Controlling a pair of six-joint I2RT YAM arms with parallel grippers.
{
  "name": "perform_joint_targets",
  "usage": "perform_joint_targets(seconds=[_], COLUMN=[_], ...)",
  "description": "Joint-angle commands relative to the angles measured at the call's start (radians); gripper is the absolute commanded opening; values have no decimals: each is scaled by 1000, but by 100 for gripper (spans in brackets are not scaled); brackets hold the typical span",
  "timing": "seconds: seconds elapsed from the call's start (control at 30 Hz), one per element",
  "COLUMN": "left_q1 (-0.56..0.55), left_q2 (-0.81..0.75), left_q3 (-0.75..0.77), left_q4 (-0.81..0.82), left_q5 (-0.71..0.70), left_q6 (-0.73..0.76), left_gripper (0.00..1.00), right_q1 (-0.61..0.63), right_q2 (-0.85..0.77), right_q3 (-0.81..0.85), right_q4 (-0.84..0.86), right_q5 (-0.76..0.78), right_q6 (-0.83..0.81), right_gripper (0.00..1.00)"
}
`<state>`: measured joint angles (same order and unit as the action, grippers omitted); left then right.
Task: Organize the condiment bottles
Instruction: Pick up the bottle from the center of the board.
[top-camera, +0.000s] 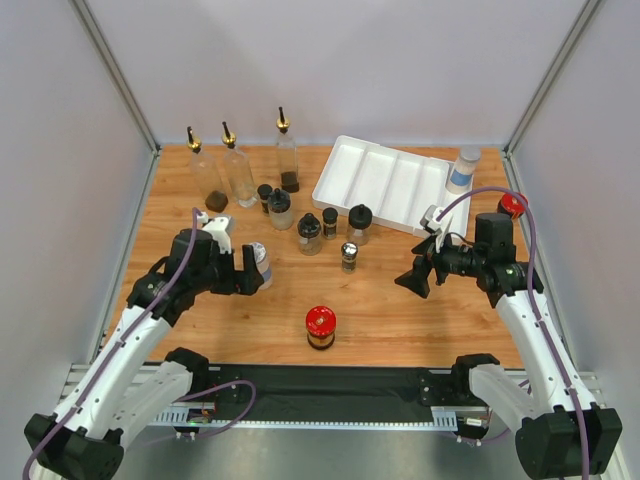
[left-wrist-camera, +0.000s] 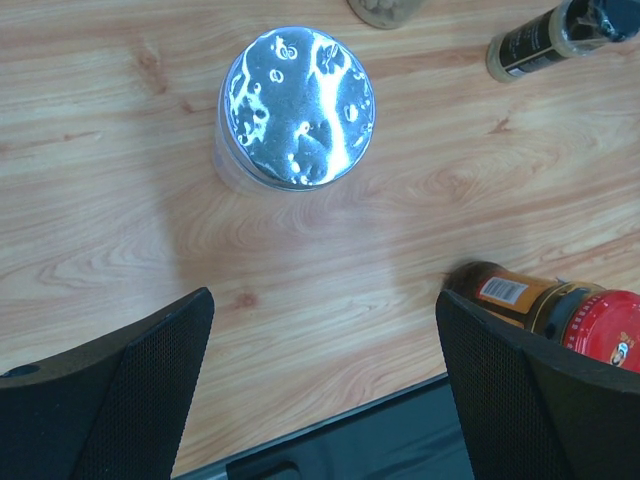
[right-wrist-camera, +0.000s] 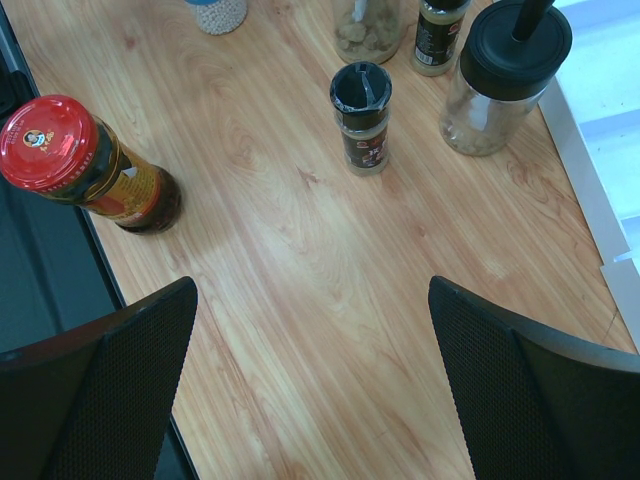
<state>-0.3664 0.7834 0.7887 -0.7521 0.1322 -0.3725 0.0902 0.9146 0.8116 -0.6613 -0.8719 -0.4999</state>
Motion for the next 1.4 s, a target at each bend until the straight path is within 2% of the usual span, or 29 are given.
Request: perform_joint_targets(seconds=[0.0, 0.47, 0.77, 1.03, 1.23, 1.33, 1.37], left_q1=[-29, -117, -124, -124, -124, -124, -124], left_q2=[14, 140, 310, 428, 468, 479, 481], left_q3=[27, 64, 167, 216, 242, 242, 239], left_q4=[-12, 16, 57, 96, 105, 106, 108], left_q5=[-42, -131, -247, -293, -290, -283, -283], left_q6=[-23, -26, 32, 60, 72, 73, 76], left_gripper=[100, 100, 100, 99, 91, 84, 79], right_q1=[-3, -3, -4, -3, -3, -3, -4], right_q2=[-2, -2, -3, -5, -5, -8, -10], right_q3=[20, 21, 21, 23, 24, 24, 24], right_q4=[20, 15, 12, 11, 8, 8, 6], right_q5=[-3, -6, -4, -3, -3, 1, 2], right_q6=[-22, -26, -28, -32, -34, -35, -35], right_gripper=[100, 100, 100, 100, 100, 100, 100])
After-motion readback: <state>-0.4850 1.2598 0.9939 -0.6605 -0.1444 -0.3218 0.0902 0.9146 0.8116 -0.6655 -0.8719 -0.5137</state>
